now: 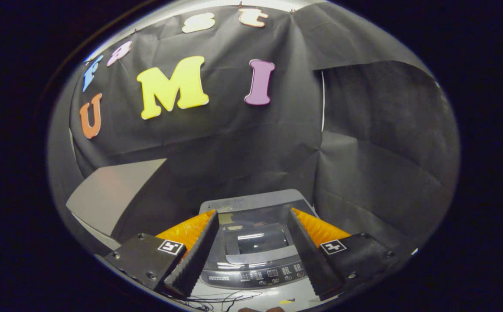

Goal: Put the clothes into the washing machine and then close the washing machine lid.

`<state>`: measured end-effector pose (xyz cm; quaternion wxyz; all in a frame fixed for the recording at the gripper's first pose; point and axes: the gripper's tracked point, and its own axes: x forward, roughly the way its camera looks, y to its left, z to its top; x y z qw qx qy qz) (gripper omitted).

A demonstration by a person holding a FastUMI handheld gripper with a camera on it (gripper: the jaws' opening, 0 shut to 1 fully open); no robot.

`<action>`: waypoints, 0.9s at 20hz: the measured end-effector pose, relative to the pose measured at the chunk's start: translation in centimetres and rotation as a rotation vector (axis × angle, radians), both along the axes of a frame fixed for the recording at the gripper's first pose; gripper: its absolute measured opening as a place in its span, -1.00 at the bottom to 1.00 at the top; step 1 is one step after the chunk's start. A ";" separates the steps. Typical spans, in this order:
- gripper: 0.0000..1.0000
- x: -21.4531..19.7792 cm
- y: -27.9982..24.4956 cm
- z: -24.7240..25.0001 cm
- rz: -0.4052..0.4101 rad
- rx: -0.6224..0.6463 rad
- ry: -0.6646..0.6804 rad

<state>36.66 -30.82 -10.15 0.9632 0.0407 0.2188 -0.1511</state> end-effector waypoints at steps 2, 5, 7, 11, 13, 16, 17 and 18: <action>0.99 -2.2 1.0 2.6 0.016 -0.029 -0.066; 0.99 -5.9 3.5 6.4 0.069 -0.100 -0.189; 0.99 -9.3 5.1 8.6 0.113 -0.157 -0.251; 1.00 -17.0 7.5 11.6 0.180 -0.207 -0.315; 0.99 -22.3 8.4 12.4 0.228 -0.199 -0.327; 0.98 -29.7 9.0 12.6 0.275 -0.148 -0.330; 0.98 -31.8 9.1 12.7 0.286 -0.131 -0.335; 0.98 -33.7 8.9 13.0 0.287 -0.119 -0.342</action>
